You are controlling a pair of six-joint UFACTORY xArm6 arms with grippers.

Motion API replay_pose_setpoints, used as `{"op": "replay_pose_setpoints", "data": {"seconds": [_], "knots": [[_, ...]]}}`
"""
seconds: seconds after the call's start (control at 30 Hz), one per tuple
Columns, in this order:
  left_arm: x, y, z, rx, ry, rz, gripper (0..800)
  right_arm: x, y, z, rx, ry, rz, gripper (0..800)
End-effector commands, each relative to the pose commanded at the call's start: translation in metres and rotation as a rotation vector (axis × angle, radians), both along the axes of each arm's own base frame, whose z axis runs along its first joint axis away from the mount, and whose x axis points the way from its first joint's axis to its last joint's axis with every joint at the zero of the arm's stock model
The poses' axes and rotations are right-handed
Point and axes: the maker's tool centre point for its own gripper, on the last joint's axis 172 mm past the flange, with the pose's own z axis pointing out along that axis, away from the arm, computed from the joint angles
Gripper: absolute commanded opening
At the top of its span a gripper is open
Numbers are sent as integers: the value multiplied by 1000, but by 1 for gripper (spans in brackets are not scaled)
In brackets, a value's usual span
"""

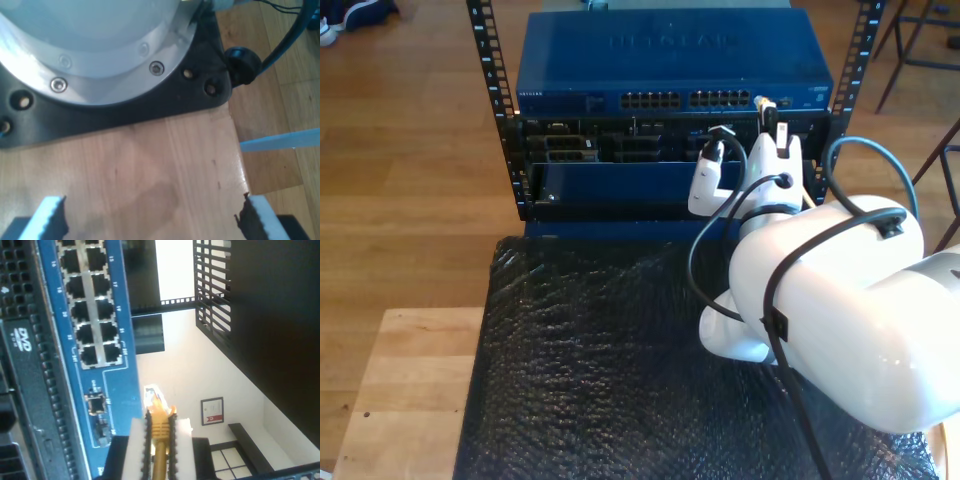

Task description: Grab the cable and plug it in

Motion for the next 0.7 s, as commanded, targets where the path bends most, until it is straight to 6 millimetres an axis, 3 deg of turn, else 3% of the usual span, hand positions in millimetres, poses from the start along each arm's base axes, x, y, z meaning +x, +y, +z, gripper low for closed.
{"op": "replay_pose_setpoints", "data": {"seconds": [0.7], "knots": [[0, 0, 0, 0, 0, 0, 800, 17, 9, -7, 17, 11, 10, 0]]}}
